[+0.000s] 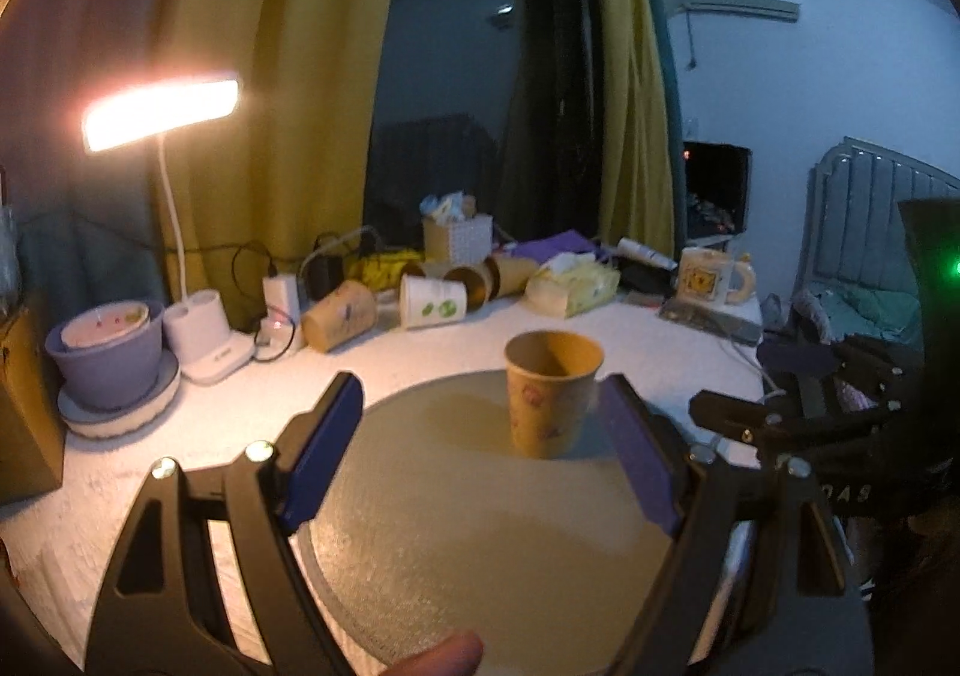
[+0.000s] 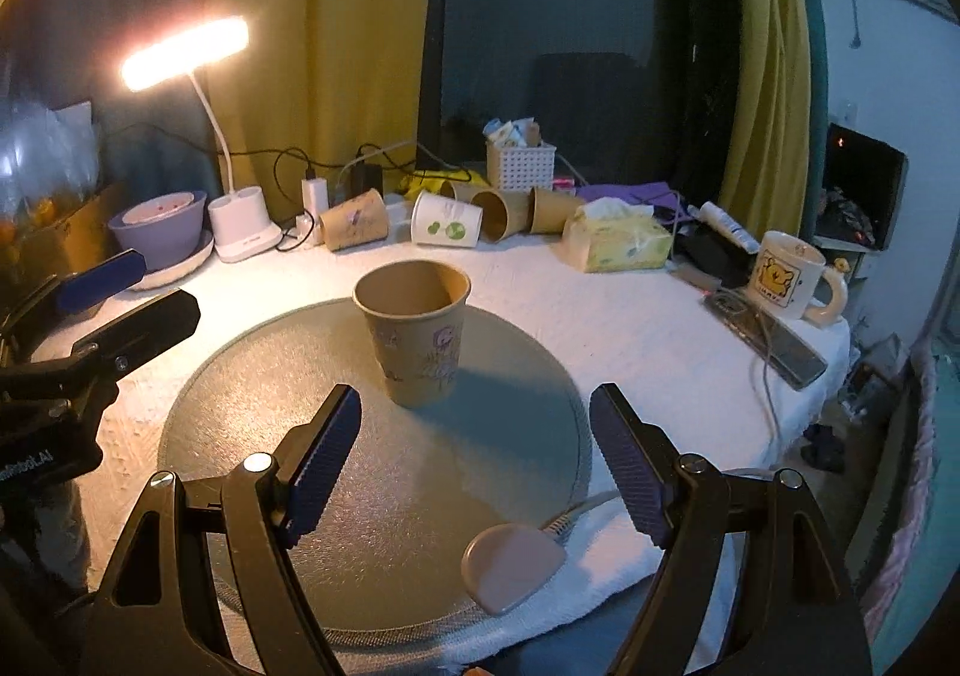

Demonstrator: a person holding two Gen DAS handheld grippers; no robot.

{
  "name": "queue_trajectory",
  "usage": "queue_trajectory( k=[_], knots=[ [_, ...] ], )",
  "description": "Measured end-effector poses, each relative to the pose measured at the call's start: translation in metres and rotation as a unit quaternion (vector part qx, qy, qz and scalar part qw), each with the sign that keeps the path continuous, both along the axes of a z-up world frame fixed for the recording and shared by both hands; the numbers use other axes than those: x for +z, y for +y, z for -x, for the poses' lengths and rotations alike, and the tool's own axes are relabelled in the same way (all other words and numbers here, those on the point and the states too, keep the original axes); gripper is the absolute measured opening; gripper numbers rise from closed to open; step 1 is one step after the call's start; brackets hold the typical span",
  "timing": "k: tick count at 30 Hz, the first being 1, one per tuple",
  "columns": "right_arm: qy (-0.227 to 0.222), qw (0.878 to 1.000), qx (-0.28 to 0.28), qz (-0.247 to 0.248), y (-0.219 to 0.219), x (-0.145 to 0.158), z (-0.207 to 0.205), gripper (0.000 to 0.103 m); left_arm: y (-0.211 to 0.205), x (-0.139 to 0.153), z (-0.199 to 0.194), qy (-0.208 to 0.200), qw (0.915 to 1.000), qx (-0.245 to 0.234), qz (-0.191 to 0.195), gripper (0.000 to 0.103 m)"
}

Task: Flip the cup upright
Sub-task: 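Open the right gripper and withdraw it from the upright cup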

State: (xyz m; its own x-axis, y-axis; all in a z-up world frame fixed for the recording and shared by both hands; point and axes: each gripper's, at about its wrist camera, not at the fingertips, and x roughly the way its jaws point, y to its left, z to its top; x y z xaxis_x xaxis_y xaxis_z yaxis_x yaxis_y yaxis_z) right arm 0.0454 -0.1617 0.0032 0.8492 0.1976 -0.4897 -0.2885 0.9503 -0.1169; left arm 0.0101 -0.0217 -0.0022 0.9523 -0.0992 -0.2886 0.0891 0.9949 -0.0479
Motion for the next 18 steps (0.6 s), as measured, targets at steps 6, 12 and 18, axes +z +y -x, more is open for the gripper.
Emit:
queue_trajectory(
  k=[6, 12, 18],
  knots=[
    [-0.021, 1.0, -0.002, -0.008, -0.002, 0.017, 0.014, 0.081, -0.003, 0.013, 0.013, -0.028, 0.9996, -0.006, 0.003, 0.083],
    [-0.044, 0.999, -0.003, -0.009, -0.002, 0.033, 0.028, 0.081, -0.001, 0.025, 0.023, -0.049, 0.9987, -0.008, 0.008, 0.085],
    [-0.062, 0.998, -0.004, -0.015, -0.004, 0.046, 0.038, 0.081, 0.001, 0.036, 0.032, -0.07, 0.9974, -0.014, 0.014, 0.085]
  ],
)
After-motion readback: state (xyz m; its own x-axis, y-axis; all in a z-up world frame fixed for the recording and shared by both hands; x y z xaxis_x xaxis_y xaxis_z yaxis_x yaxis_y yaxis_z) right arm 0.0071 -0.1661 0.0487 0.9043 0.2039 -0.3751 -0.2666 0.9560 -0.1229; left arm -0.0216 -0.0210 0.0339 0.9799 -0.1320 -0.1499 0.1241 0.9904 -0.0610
